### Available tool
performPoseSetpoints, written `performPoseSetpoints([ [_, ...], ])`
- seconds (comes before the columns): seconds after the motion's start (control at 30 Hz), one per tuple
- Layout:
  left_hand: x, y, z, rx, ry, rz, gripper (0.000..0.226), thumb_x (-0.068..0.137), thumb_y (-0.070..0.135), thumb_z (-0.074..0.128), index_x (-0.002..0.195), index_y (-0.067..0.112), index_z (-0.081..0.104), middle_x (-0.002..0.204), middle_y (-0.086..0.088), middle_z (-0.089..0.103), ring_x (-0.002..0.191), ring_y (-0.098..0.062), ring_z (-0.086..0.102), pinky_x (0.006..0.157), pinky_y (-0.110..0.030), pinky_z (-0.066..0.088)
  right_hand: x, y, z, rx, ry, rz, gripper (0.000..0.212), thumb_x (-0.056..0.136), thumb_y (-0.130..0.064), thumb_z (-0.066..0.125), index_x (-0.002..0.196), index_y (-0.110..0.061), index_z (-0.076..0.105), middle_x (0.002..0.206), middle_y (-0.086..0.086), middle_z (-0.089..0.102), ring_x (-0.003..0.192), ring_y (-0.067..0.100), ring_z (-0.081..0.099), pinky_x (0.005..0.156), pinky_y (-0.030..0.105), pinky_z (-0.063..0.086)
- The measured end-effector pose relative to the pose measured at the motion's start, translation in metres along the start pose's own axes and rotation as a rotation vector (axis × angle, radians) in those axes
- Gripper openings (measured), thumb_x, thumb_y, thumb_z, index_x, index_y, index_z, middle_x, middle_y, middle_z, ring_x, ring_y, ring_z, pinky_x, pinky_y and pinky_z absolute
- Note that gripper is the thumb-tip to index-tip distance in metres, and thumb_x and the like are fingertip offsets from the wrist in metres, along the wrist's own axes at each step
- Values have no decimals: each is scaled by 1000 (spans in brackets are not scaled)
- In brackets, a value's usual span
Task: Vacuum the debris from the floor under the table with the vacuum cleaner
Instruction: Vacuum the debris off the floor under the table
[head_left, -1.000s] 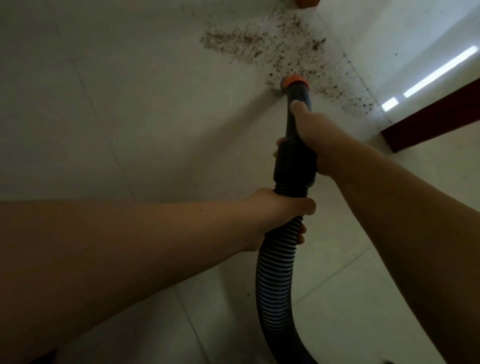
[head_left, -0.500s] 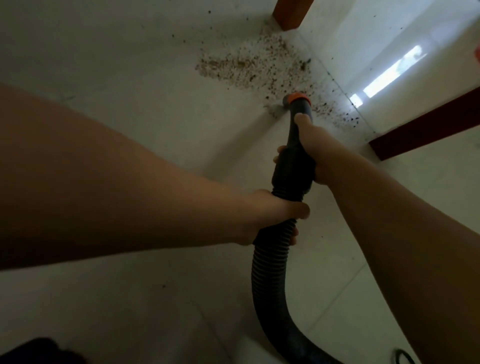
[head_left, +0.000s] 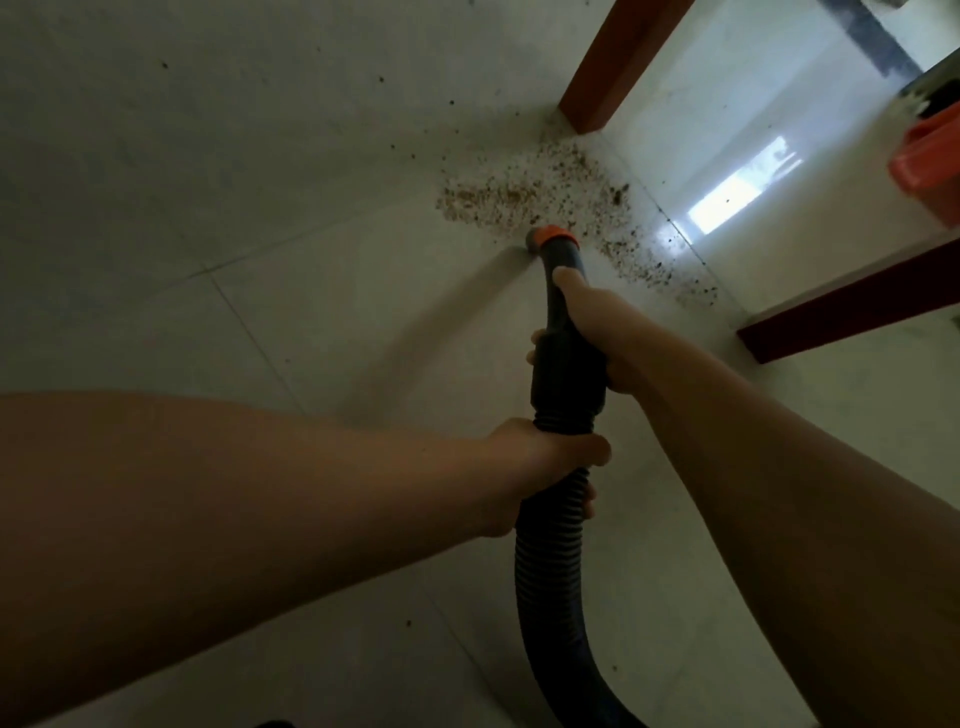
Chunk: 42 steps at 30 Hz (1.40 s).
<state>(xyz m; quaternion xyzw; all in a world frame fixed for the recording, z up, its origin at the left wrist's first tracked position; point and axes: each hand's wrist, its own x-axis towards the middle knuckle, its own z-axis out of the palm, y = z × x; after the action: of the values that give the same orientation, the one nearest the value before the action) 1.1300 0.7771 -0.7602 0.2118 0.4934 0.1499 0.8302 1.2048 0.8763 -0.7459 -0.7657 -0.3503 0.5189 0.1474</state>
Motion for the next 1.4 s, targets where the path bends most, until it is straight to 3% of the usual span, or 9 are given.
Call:
performPoseSetpoints([
  [0.2, 0, 26, -26, -111, 60, 24, 13, 87, 17, 65, 86, 7, 57, 69, -7, 60, 55, -18, 59, 48, -24, 53, 14, -42, 30, -120, -87, -70, 44, 100, -43, 39, 119, -3, 39, 95, 21, 63, 79, 34, 66, 82, 47, 58],
  [0.37, 8, 34, -36, -123, 73, 42, 13, 86, 18, 66, 85, 8, 58, 70, -7, 61, 56, -18, 59, 49, -24, 54, 29, -52, 38, -137, -81, -85, 40, 100, -43, 39, 100, -3, 42, 97, 22, 63, 89, 37, 66, 91, 50, 55],
  [0.57, 29, 34, -3, -1, -16, 35, 14, 86, 14, 65, 84, 4, 56, 68, -9, 58, 53, -18, 57, 44, -20, 51, 34, -23, -15, 94, 67, 46, 56, 101, -41, 40, 144, -8, 27, 84, 19, 57, 66, 29, 60, 64, 41, 56],
  [0.67, 38, 33, 17, 46, -70, 25, 14, 85, 12, 66, 86, 3, 55, 69, -10, 57, 53, -19, 57, 44, -21, 51, 38, -7, -42, 167, 162, 90, 60, 100, -42, 41, 145, -7, 25, 80, 19, 57, 66, 29, 59, 75, 43, 55],
  [0.77, 48, 35, 29, 84, -82, 19, 15, 85, 13, 65, 90, 5, 55, 69, -9, 57, 54, -18, 57, 46, -22, 52, 45, 4, -59, 227, 201, 134, 62, 99, -44, 41, 145, -6, 23, 78, 17, 56, 63, 26, 57, 68, 39, 53],
  [0.97, 48, 33, 27, -8, 34, 60, 11, 86, 14, 64, 83, 6, 56, 70, -8, 58, 54, -18, 57, 46, -22, 51, 50, -11, -48, 80, 82, 72, 41, 99, -42, 42, 111, -3, 37, 80, 18, 61, 68, 30, 63, 77, 44, 57],
  [1.07, 39, 29, 15, -110, 114, 59, 11, 86, 12, 64, 80, 7, 56, 67, -8, 58, 53, -19, 57, 45, -22, 52, 48, -26, -17, -86, -29, -39, 44, 98, -46, 41, 88, -3, 43, 100, 24, 66, 90, 38, 68, 89, 52, 55],
  [1.2, 28, 32, -9, -164, 180, 108, 12, 88, 16, 64, 84, 7, 56, 69, -9, 59, 55, -20, 58, 48, -24, 54, 43, -44, 16, -123, -144, -121, 45, 96, -48, 44, 96, -3, 45, 113, 27, 64, 100, 42, 67, 91, 53, 54],
  [1.4, 9, 18, -18, -175, 208, 86, 12, 88, 17, 64, 85, 8, 57, 70, -8, 60, 58, -20, 60, 53, -28, 54, 30, -40, 40, -188, -210, -132, 44, 97, -48, 41, 81, -7, 44, 111, 26, 65, 99, 41, 67, 91, 53, 54],
])
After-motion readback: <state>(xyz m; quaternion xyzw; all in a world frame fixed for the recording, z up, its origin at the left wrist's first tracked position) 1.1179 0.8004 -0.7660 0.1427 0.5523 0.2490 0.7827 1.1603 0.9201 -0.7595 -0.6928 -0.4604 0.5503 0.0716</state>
